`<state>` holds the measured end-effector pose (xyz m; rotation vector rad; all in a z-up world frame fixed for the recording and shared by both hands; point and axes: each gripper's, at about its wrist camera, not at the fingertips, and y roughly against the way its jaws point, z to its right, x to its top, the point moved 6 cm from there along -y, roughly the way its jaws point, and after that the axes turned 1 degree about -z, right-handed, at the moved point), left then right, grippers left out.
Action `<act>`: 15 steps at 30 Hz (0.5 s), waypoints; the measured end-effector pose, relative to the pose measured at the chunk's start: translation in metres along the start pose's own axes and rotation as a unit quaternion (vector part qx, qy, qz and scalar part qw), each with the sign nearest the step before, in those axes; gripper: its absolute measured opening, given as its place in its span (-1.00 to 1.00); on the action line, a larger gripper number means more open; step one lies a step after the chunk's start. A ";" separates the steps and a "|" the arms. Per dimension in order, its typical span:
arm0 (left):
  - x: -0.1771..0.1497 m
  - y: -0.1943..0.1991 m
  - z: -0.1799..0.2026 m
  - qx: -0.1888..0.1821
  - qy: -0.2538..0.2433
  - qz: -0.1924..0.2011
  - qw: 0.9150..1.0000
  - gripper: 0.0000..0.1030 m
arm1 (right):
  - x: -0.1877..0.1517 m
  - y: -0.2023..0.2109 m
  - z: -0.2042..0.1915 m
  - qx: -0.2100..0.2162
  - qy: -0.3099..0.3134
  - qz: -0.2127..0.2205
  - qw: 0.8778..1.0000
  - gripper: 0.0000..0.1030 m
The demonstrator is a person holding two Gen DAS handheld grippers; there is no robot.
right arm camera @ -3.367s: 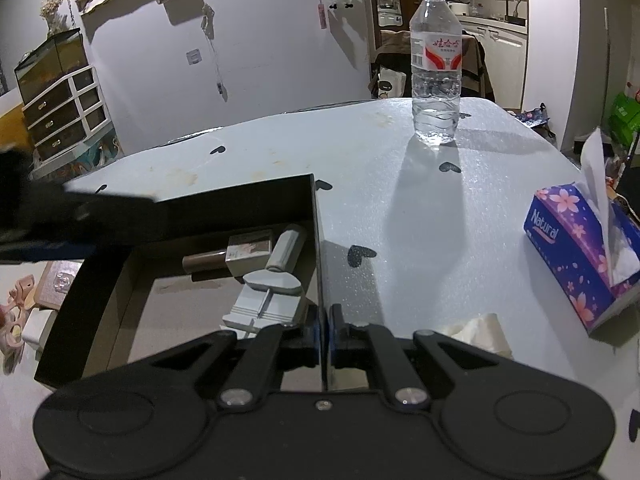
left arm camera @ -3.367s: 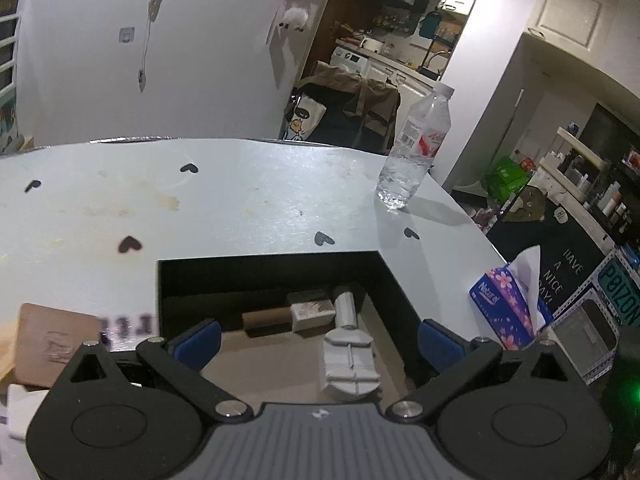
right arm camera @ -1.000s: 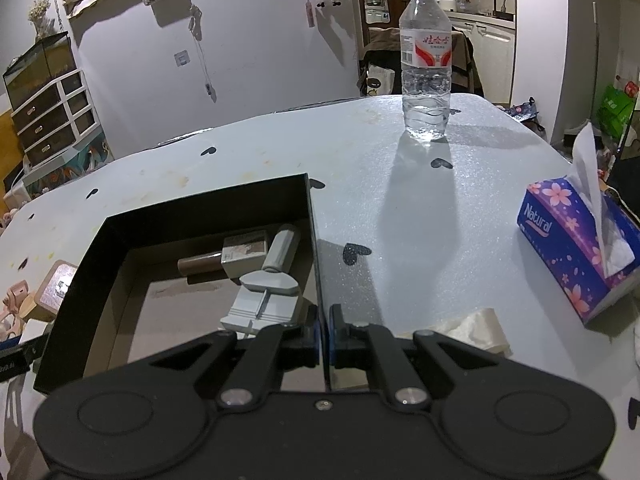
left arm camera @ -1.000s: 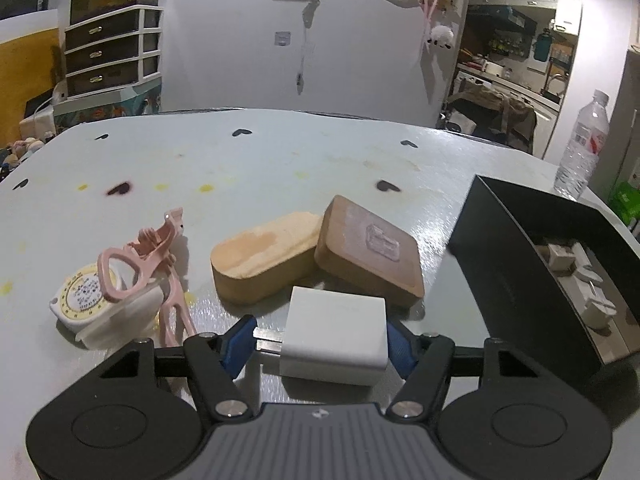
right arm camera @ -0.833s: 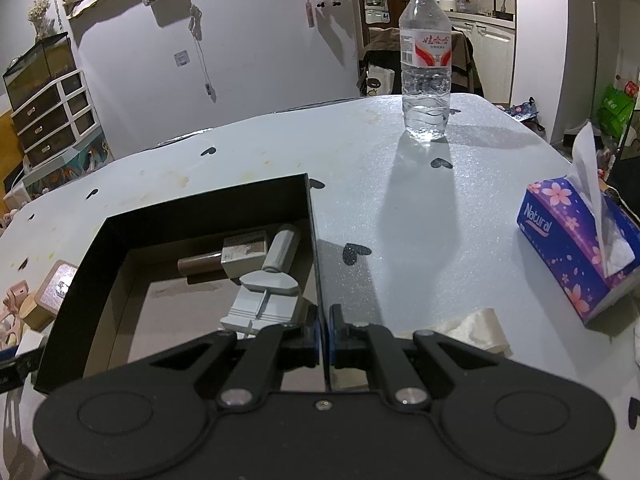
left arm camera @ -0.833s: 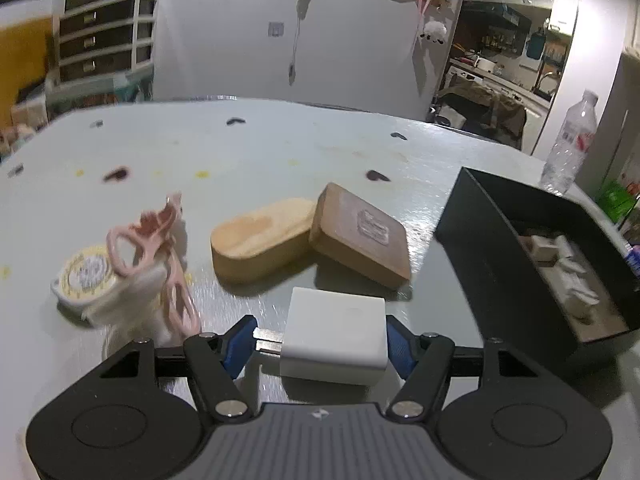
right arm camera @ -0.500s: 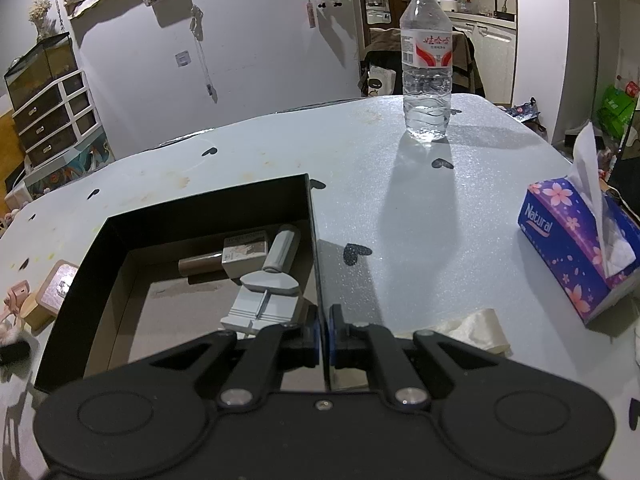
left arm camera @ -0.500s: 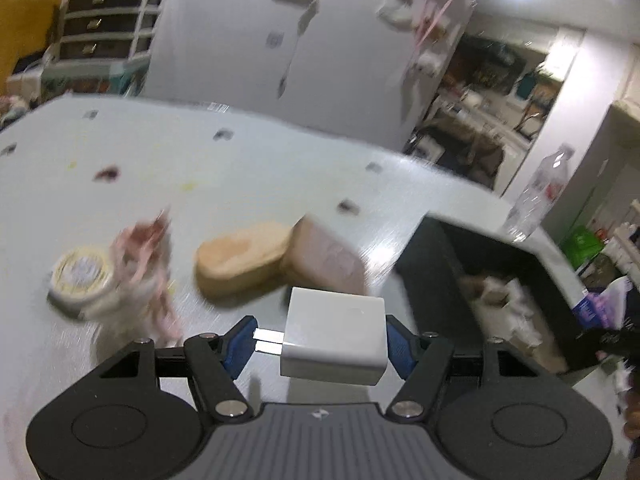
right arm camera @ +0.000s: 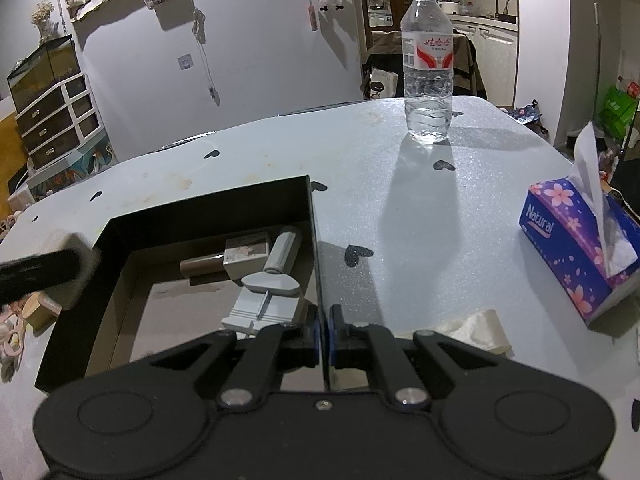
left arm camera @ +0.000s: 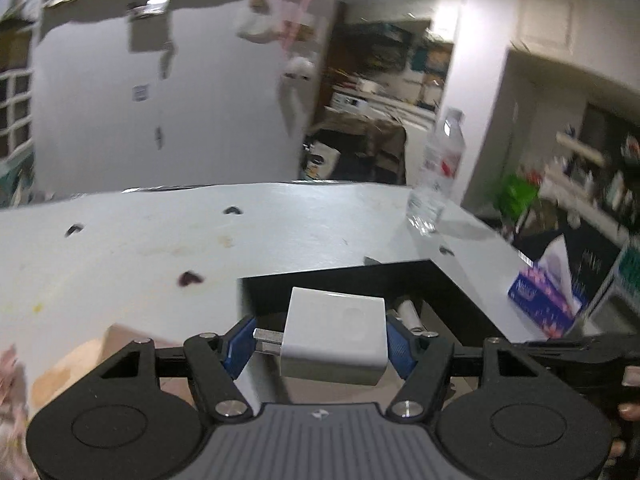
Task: Organize rigid objects
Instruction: 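Carry the white charger plug into the black box and release it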
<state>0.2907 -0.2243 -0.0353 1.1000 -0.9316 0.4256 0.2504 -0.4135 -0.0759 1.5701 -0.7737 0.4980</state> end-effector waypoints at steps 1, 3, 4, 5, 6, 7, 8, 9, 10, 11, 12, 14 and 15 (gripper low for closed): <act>0.001 -0.008 0.006 0.002 -0.009 -0.005 1.000 0.31 | 0.000 0.000 0.000 0.001 0.000 0.000 1.000 -0.90; 0.001 -0.022 0.015 -0.001 -0.014 -0.012 1.000 0.31 | 0.000 0.000 0.000 0.001 -0.001 0.002 1.000 -0.90; 0.001 -0.028 0.018 0.000 -0.016 -0.019 1.000 0.31 | 0.000 0.000 0.000 0.002 -0.001 0.003 1.000 -0.90; 0.001 -0.035 0.022 0.001 -0.017 -0.025 1.000 0.31 | -0.001 0.001 0.001 0.002 0.000 0.004 1.000 -0.90; 0.000 -0.042 0.025 0.002 -0.015 -0.032 0.999 0.31 | -0.001 0.001 0.001 0.002 0.000 0.005 1.000 -0.90; -0.001 -0.046 0.028 0.002 -0.012 -0.039 0.999 0.31 | -0.001 0.001 0.001 0.002 0.000 0.006 1.000 -0.90; -0.002 -0.052 0.031 0.001 -0.008 -0.048 0.999 0.31 | -0.001 0.001 0.001 0.003 0.000 0.006 1.000 -0.90; -0.004 -0.057 0.033 0.001 -0.004 -0.057 0.998 0.31 | -0.001 0.001 0.001 0.004 -0.001 0.007 1.000 -0.90; -0.005 -0.062 0.033 0.004 0.000 -0.067 0.998 0.31 | -0.001 0.001 0.001 0.006 -0.002 0.007 1.000 -0.90; -0.006 -0.065 0.034 0.017 -0.004 -0.071 0.997 0.32 | -0.001 0.002 0.002 0.007 -0.003 0.007 1.000 -0.90; -0.006 -0.067 0.035 0.031 -0.008 -0.072 0.997 0.32 | -0.001 0.002 0.002 0.008 -0.003 0.007 1.000 -0.90; -0.006 -0.070 0.035 0.045 -0.003 -0.078 0.996 0.32 | -0.001 0.001 0.001 0.007 0.002 0.008 1.000 -0.90; -0.005 -0.072 0.035 0.046 -0.001 -0.082 0.996 0.32 | -0.002 0.001 0.000 0.004 0.005 0.009 1.000 -0.90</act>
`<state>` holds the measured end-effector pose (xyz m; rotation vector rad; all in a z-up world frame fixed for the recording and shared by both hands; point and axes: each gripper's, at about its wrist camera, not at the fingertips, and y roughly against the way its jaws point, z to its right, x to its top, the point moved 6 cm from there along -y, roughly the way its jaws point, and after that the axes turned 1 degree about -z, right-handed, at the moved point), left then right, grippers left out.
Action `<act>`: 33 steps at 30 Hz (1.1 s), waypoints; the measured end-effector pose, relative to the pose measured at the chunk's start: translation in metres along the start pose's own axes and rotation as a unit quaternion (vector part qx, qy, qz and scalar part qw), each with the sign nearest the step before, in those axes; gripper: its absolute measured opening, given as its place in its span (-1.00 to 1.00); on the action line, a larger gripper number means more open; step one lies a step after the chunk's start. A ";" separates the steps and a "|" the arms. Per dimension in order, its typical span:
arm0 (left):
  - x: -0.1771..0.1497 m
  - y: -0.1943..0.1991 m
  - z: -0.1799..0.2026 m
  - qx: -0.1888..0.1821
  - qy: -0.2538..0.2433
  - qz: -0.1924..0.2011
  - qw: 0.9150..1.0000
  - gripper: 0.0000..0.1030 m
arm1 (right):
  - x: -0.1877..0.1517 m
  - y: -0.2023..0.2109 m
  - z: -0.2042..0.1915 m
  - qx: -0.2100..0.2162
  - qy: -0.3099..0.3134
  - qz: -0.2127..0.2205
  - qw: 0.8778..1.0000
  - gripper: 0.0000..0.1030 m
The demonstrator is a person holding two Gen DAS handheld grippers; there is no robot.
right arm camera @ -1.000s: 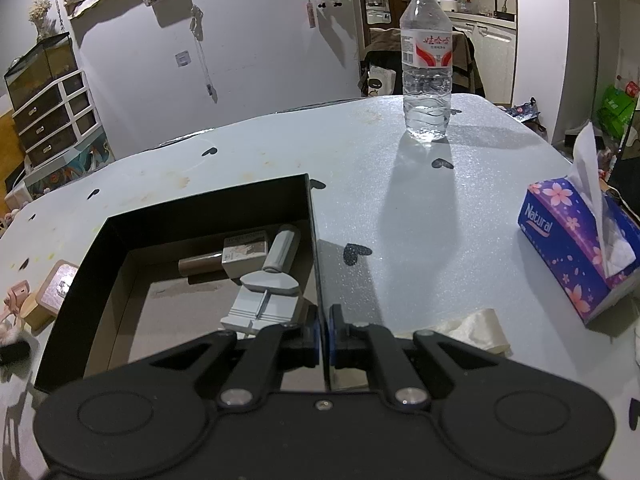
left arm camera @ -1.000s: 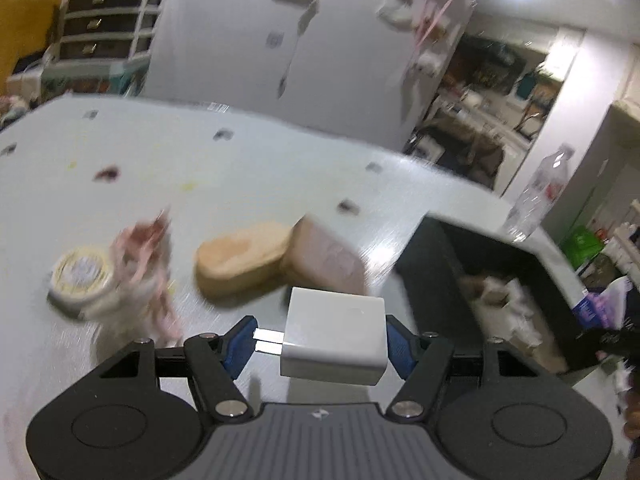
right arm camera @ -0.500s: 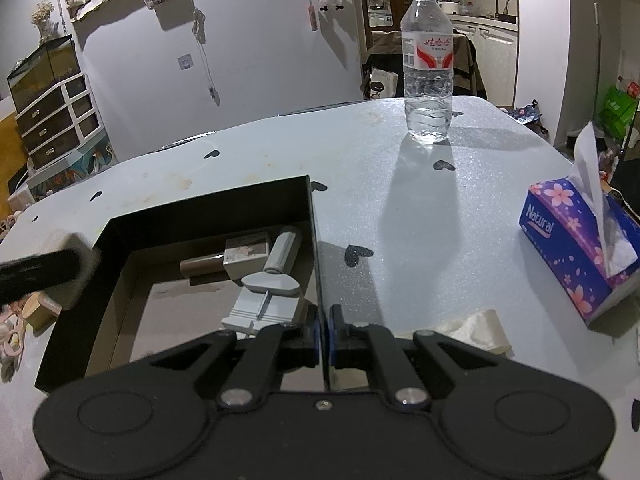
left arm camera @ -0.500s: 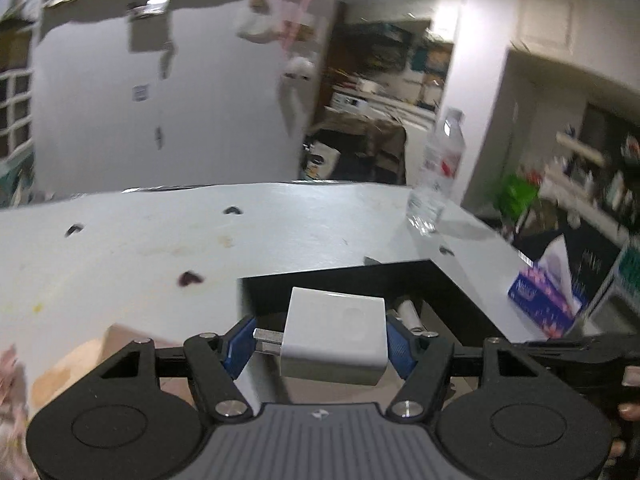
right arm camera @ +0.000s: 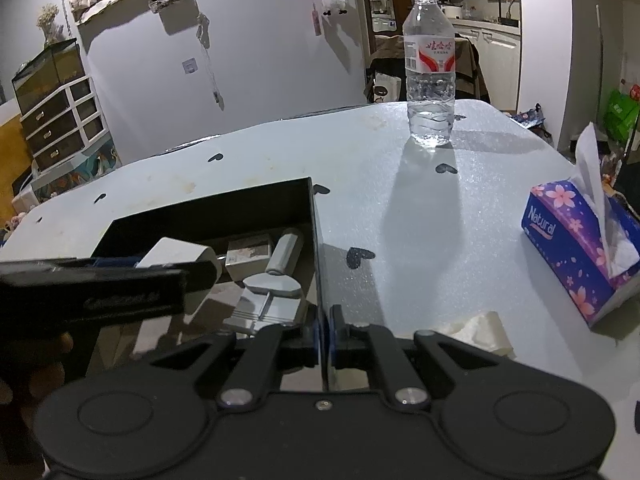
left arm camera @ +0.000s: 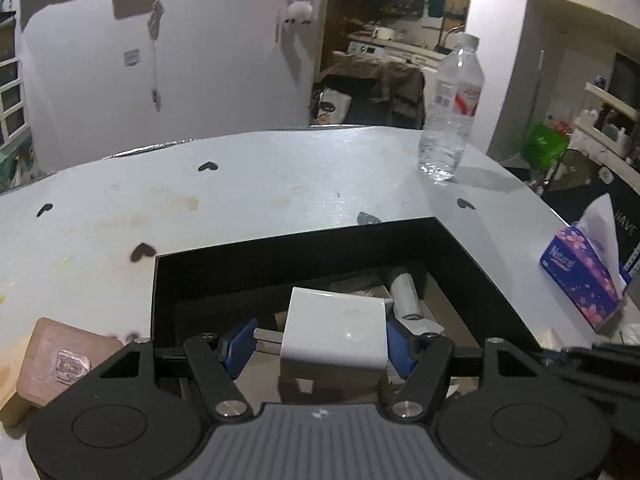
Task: Organize rigid objects
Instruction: 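Carry the white charger plug into the black box and release it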
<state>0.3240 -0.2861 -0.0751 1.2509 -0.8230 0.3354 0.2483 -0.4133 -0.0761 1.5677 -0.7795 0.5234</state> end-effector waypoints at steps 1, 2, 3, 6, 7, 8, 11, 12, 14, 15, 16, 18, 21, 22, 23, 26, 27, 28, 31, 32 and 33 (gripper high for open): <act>0.001 -0.002 0.001 0.001 0.001 -0.005 1.000 0.32 | 0.000 0.000 -0.001 -0.002 0.003 0.001 1.000 -0.91; 0.002 -0.004 0.002 0.002 0.001 -0.011 1.000 0.32 | 0.000 0.000 -0.001 -0.002 0.005 0.002 1.000 -0.91; 0.002 -0.006 0.002 0.003 0.002 -0.018 1.000 0.32 | 0.000 0.000 -0.001 -0.002 0.004 0.002 1.000 -0.91; 0.003 -0.013 0.010 0.008 -0.011 -0.039 0.999 0.32 | 0.000 0.000 0.001 0.004 0.001 0.002 1.000 -0.90; 0.003 -0.015 0.012 0.010 -0.014 -0.041 0.999 0.32 | 0.000 0.000 0.001 0.005 0.001 0.003 1.000 -0.90; 0.003 -0.016 0.013 0.012 -0.019 -0.044 0.999 0.32 | -0.001 0.000 0.001 0.005 0.002 0.003 1.000 -0.90; 0.002 -0.026 0.012 0.015 -0.017 -0.078 0.997 0.32 | -0.001 0.000 0.001 0.006 0.001 0.004 1.000 -0.90; 0.001 -0.027 0.009 0.015 -0.015 -0.088 0.996 0.32 | -0.001 0.001 0.001 0.007 0.001 0.004 1.000 -0.90; 0.001 -0.031 0.004 0.029 -0.020 -0.098 0.995 0.32 | -0.001 0.001 0.002 0.008 0.002 0.005 1.000 -0.90; 0.001 -0.032 0.003 0.028 -0.022 -0.101 0.994 0.32 | -0.001 0.000 0.002 0.009 0.001 0.005 1.000 -0.90; 0.001 -0.033 0.003 0.028 -0.022 -0.108 0.994 0.32 | -0.001 0.000 0.002 0.012 0.001 0.006 1.000 -0.89; 0.000 -0.034 0.005 0.025 -0.012 -0.117 0.993 0.32 | -0.001 0.000 0.002 0.012 0.002 0.007 1.000 -0.89; 0.001 -0.037 0.008 0.020 0.011 -0.118 0.993 0.32 | -0.001 0.000 0.003 0.013 0.000 0.007 1.000 -0.89; 0.001 -0.038 0.008 0.018 0.024 -0.118 0.993 0.32 | 0.000 -0.001 0.003 0.013 0.000 0.007 1.000 -0.89; 0.002 -0.039 0.009 0.017 0.034 -0.119 0.992 0.32 | 0.000 -0.001 0.003 0.013 0.000 0.007 1.000 -0.89; 0.004 -0.040 0.011 0.022 0.063 -0.114 0.991 0.32 | 0.000 -0.001 0.002 0.012 0.002 0.006 1.000 -0.89; 0.004 -0.040 0.011 0.025 0.068 -0.114 0.991 0.32 | 0.000 -0.001 0.002 0.012 0.002 0.006 1.000 -0.89; 0.005 -0.040 0.011 0.026 0.073 -0.114 0.990 0.32 | 0.000 -0.001 0.002 0.012 0.001 0.006 1.000 -0.89; 0.006 -0.039 0.007 0.021 0.098 -0.115 0.988 0.36 | -0.001 -0.001 0.002 0.012 0.000 0.007 1.000 -0.89; 0.006 -0.039 0.005 0.018 0.107 -0.117 0.987 0.39 | -0.001 -0.001 0.002 0.012 0.000 0.006 1.000 -0.89; 0.006 -0.038 0.003 0.015 0.114 -0.119 0.986 0.45 | -0.001 -0.001 0.002 0.012 -0.001 0.006 1.000 -0.89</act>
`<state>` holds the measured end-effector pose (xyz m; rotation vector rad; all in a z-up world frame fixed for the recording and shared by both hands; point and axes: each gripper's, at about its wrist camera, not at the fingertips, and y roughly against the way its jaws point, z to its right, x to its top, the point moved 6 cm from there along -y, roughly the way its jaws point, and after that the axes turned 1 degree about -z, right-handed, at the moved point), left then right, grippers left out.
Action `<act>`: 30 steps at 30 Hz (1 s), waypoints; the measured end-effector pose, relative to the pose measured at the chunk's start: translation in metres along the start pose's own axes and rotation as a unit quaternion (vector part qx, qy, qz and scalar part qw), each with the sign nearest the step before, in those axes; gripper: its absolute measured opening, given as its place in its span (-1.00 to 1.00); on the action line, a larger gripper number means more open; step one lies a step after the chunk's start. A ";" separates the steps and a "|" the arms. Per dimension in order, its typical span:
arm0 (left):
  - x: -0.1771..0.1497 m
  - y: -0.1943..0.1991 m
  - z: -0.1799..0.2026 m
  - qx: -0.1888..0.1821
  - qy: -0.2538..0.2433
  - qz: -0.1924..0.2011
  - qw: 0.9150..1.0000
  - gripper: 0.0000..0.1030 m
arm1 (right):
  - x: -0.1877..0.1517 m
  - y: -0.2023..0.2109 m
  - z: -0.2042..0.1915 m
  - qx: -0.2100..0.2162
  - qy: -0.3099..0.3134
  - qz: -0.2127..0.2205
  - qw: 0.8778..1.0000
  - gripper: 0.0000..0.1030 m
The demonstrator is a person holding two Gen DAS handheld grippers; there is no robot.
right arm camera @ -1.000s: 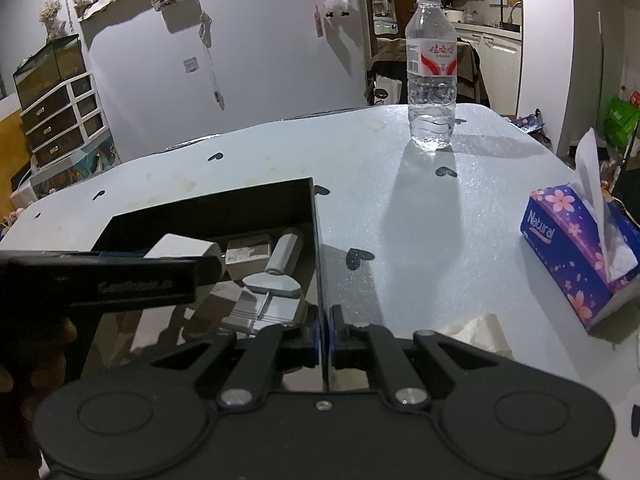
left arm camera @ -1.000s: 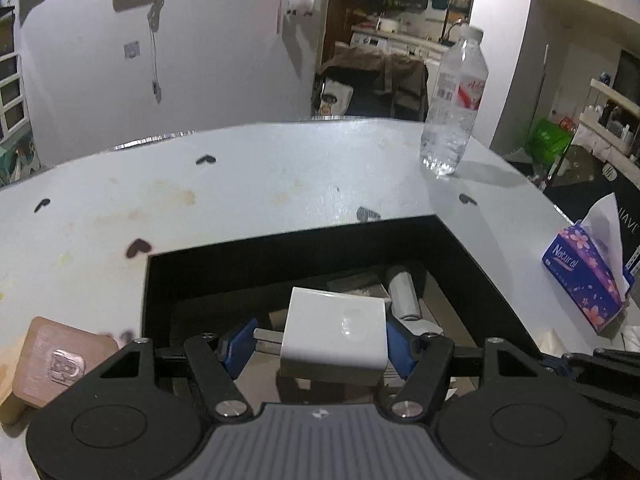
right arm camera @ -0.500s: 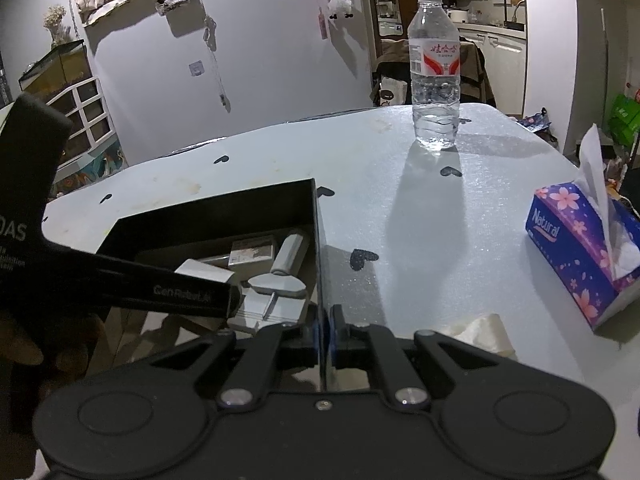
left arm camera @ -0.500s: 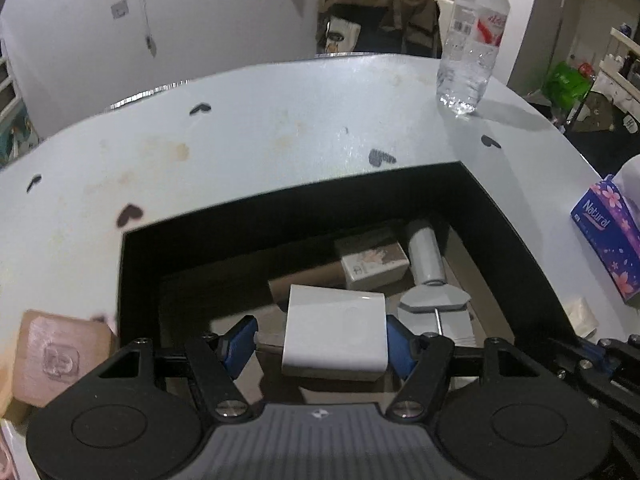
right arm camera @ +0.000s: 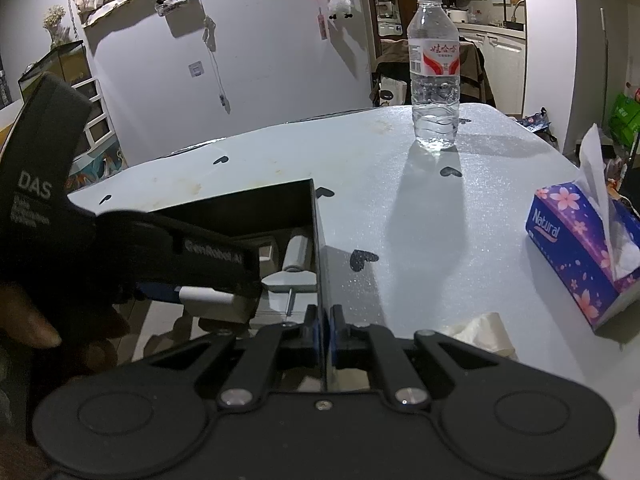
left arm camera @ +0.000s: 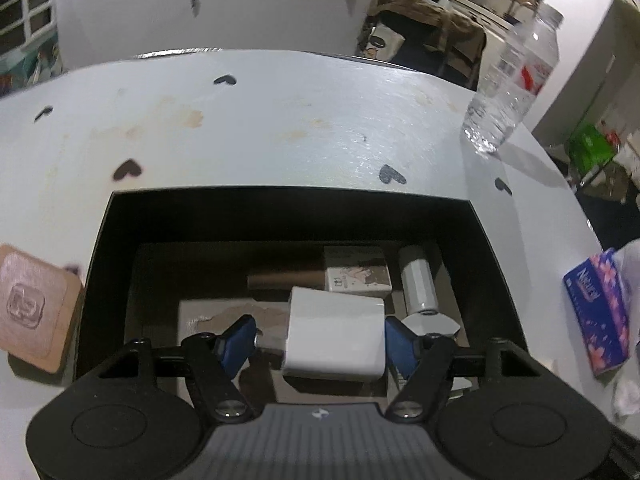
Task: Organize rigid objects
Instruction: 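Carry the white charger plug into the black box and release it, then return the left tool to the table and grasp the white suction cup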
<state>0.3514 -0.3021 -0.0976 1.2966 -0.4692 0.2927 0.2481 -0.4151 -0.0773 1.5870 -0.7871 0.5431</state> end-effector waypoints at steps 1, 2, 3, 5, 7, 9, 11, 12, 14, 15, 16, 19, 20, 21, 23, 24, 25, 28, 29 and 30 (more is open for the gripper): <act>0.000 0.002 -0.002 -0.004 0.006 -0.002 1.000 0.48 | 0.000 0.000 0.000 0.000 0.000 0.000 1.000 -0.89; 0.001 0.003 -0.003 -0.011 0.009 -0.001 1.000 0.62 | 0.000 0.000 0.000 0.000 -0.001 0.000 1.000 -0.89; 0.002 0.005 -0.004 -0.022 0.012 0.001 1.000 0.74 | 0.000 0.000 0.000 0.000 -0.001 0.000 1.000 -0.89; 0.002 0.012 -0.005 -0.039 0.015 0.008 0.999 0.78 | 0.000 0.000 0.000 0.000 -0.001 0.000 1.000 -0.89; 0.003 0.020 -0.004 -0.054 0.009 0.016 0.998 0.82 | 0.000 0.000 0.001 0.000 -0.001 -0.001 1.000 -0.89; 0.002 0.027 -0.003 -0.071 0.005 0.019 0.997 0.88 | 0.000 0.000 0.001 0.000 -0.002 -0.001 1.000 -0.89; 0.001 0.033 0.000 -0.081 -0.001 0.023 0.996 0.92 | 0.000 0.000 0.001 0.000 -0.002 -0.001 1.000 -0.89; 0.000 0.036 0.001 -0.082 -0.005 0.027 0.996 0.98 | 0.000 0.000 0.001 0.000 -0.002 -0.001 1.000 -0.89; -0.001 0.044 0.003 -0.083 -0.012 0.039 0.996 0.99 | 0.001 0.000 0.001 0.000 -0.003 -0.001 1.000 -0.89; -0.002 0.048 0.004 -0.086 -0.018 0.045 0.995 1.00 | 0.000 0.000 0.001 0.001 -0.003 -0.001 1.000 -0.89; -0.002 0.051 0.004 -0.089 -0.022 0.048 0.995 1.00 | 0.001 0.000 0.001 0.001 -0.003 -0.001 1.000 -0.89; -0.004 0.063 0.004 -0.094 -0.034 0.061 0.993 1.00 | 0.000 0.000 0.001 0.001 -0.003 -0.001 1.000 -0.89; -0.006 0.067 0.004 -0.095 -0.037 0.065 0.993 1.00 | 0.000 0.000 0.001 0.001 -0.003 -0.001 1.000 -0.89; -0.006 0.069 0.004 -0.096 -0.040 0.068 0.992 1.00 | 0.000 0.000 0.001 0.001 -0.003 -0.001 1.000 -0.89; -0.009 0.075 0.003 -0.098 -0.048 0.076 0.991 1.00 | 0.000 0.000 0.001 0.001 -0.003 -0.001 1.000 -0.89; -0.010 0.078 0.003 -0.097 -0.053 0.081 0.991 1.00 | 0.001 0.000 0.001 0.001 -0.004 -0.001 1.000 -0.89; -0.012 0.081 0.002 -0.095 -0.061 0.088 0.990 1.00 | 0.000 0.000 0.001 0.001 -0.004 -0.001 1.000 -0.89; -0.017 0.090 -0.002 -0.085 -0.081 0.112 0.987 1.00 | 0.000 0.000 0.001 0.000 -0.003 -0.001 1.000 -0.89; -0.018 0.093 -0.005 -0.082 -0.085 0.119 0.986 1.00 | 0.000 0.000 0.001 0.000 -0.002 -0.001 1.000 -0.89; -0.019 0.095 -0.008 -0.079 -0.087 0.125 0.985 1.00 | 0.000 0.000 0.001 -0.001 -0.002 -0.001 1.000 -0.89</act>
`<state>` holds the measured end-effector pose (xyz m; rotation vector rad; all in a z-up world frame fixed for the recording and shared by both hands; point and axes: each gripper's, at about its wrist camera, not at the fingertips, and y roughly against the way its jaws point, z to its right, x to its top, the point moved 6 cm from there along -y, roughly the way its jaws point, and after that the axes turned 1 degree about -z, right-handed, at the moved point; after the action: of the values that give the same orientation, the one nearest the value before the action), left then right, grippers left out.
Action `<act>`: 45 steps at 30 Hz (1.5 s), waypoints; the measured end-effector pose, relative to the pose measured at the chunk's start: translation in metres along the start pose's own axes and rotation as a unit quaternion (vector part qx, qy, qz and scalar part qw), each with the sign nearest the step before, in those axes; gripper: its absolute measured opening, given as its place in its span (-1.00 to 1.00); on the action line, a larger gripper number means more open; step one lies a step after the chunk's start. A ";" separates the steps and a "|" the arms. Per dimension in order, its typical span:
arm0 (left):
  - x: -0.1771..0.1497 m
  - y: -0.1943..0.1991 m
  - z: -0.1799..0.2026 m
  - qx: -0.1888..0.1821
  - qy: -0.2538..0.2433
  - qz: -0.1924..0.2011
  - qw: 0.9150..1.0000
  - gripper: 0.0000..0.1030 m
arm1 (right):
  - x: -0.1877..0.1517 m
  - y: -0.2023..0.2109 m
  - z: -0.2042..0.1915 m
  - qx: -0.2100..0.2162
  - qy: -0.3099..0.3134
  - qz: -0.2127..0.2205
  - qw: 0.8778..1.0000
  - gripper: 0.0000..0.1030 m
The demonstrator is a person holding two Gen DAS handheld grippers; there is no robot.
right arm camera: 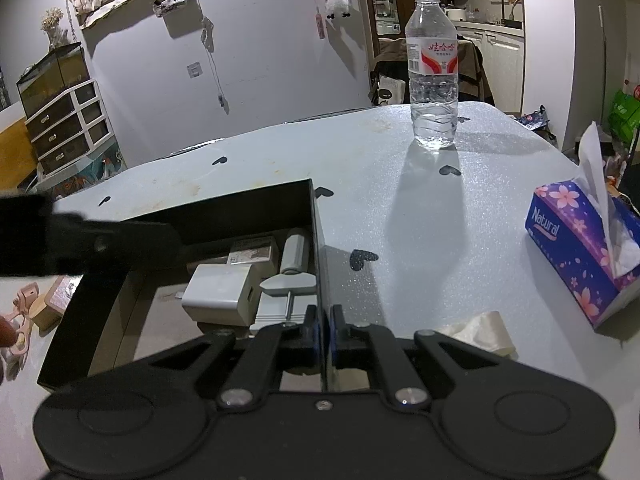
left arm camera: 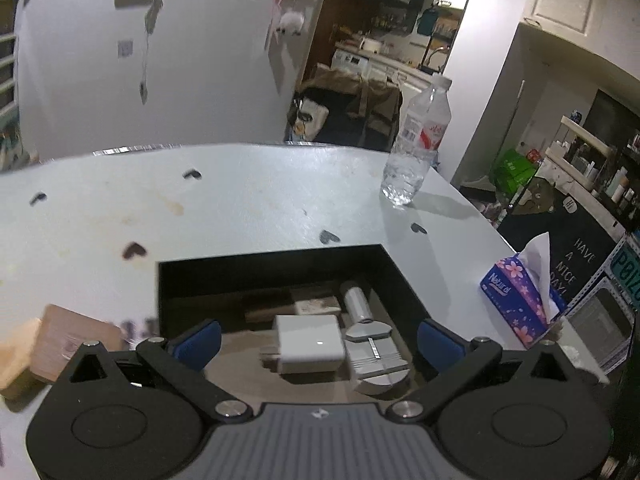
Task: Organize rigid objects
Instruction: 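Return the left tool to the table and grasp the white suction cup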
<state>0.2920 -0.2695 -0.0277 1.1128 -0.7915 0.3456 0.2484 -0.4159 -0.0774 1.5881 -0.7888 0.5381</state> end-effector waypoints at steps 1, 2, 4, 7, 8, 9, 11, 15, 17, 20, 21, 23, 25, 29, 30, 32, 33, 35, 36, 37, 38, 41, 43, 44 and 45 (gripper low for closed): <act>-0.001 0.003 -0.003 0.002 -0.002 0.005 1.000 1.00 | 0.000 0.000 0.000 0.000 0.000 0.000 1.000 -0.89; -0.002 0.006 -0.005 0.005 -0.003 0.010 1.000 1.00 | 0.000 0.000 0.000 0.000 0.000 0.000 1.000 -0.89; -0.004 0.012 -0.011 0.013 -0.007 0.020 1.000 1.00 | 0.000 0.000 0.000 0.000 0.000 0.000 1.000 -0.89; -0.007 0.023 -0.023 0.028 -0.016 0.042 0.999 1.00 | 0.000 0.000 0.000 0.000 0.000 0.000 1.000 -0.89; -0.009 0.026 -0.028 0.033 -0.019 0.047 0.998 1.00 | 0.000 0.000 0.000 0.000 0.000 0.000 1.000 -0.89; -0.010 0.028 -0.032 0.038 -0.021 0.052 0.998 1.00 | 0.000 0.000 0.000 0.000 0.000 0.000 1.000 -0.89; -0.013 0.033 -0.042 0.050 -0.020 0.061 0.997 1.00 | 0.000 0.000 0.000 0.000 0.000 0.000 1.000 -0.89; -0.022 0.041 -0.063 0.073 -0.013 0.072 0.995 1.00 | 0.000 0.000 0.000 0.000 0.000 0.000 1.000 -0.89; -0.027 0.044 -0.075 0.088 -0.009 0.078 0.993 1.00 | 0.000 0.000 0.000 0.000 0.000 0.000 1.000 -0.89; -0.037 0.048 -0.094 0.111 0.002 0.087 0.990 1.00 | 0.000 0.000 0.000 -0.001 0.000 0.000 1.000 -0.89; -0.040 0.049 -0.100 0.118 0.007 0.089 0.989 1.00 | 0.000 0.000 0.000 -0.001 0.000 0.000 1.000 -0.89; -0.048 0.053 -0.113 0.135 0.021 0.094 0.986 1.00 | 0.000 0.000 -0.001 -0.003 0.001 0.001 1.000 -0.89; -0.054 0.056 -0.125 0.156 0.036 0.094 0.983 1.00 | 0.000 0.000 -0.001 -0.004 0.001 0.001 1.000 -0.89; -0.071 0.067 -0.150 0.187 0.086 0.088 0.975 1.00 | 0.000 0.000 -0.001 -0.005 0.001 0.000 1.000 -0.90; -0.073 0.069 -0.154 0.187 0.096 0.086 0.974 1.00 | 0.000 0.000 -0.001 -0.005 0.000 0.000 1.000 -0.90; -0.082 0.074 -0.161 0.186 0.115 0.081 0.972 1.00 | 0.000 0.000 -0.001 -0.005 0.000 0.000 1.000 -0.90; -0.086 0.075 -0.164 0.188 0.122 0.079 0.971 1.00 | 0.000 0.000 -0.001 -0.005 0.000 0.000 1.000 -0.90; -0.094 0.078 -0.173 0.198 0.139 0.077 0.967 1.00 | 0.000 0.000 -0.001 -0.005 0.001 0.000 1.000 -0.90; -0.098 0.079 -0.177 0.205 0.145 0.076 0.965 1.00 | 0.000 0.000 -0.001 -0.005 0.000 0.000 1.000 -0.90; -0.100 0.078 -0.179 0.211 0.150 0.074 0.963 1.00 | 0.000 0.000 -0.001 -0.005 0.000 0.000 1.000 -0.90; -0.104 0.078 -0.184 0.218 0.157 0.070 0.961 1.00 | 0.000 -0.001 -0.001 -0.006 0.000 -0.001 1.000 -0.90; -0.114 0.077 -0.195 0.222 0.180 0.062 0.956 1.00 | 0.000 -0.001 -0.001 -0.007 -0.001 -0.002 1.000 -0.90; -0.118 0.080 -0.203 0.221 0.196 0.075 0.952 1.00 | 0.000 -0.002 -0.001 -0.008 -0.001 -0.002 1.000 -0.90; -0.118 0.082 -0.205 0.226 0.203 0.082 0.949 0.97 | 0.000 -0.002 -0.001 -0.008 -0.001 -0.003 1.000 -0.90; -0.118 0.084 -0.209 0.229 0.213 0.087 0.946 0.94 | 0.000 -0.002 -0.001 -0.008 -0.002 -0.003 1.000 -0.90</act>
<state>0.2417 -0.0311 -0.1009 1.3386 -0.4295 0.9228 0.2500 -0.4144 -0.0788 1.5766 -0.7899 0.5238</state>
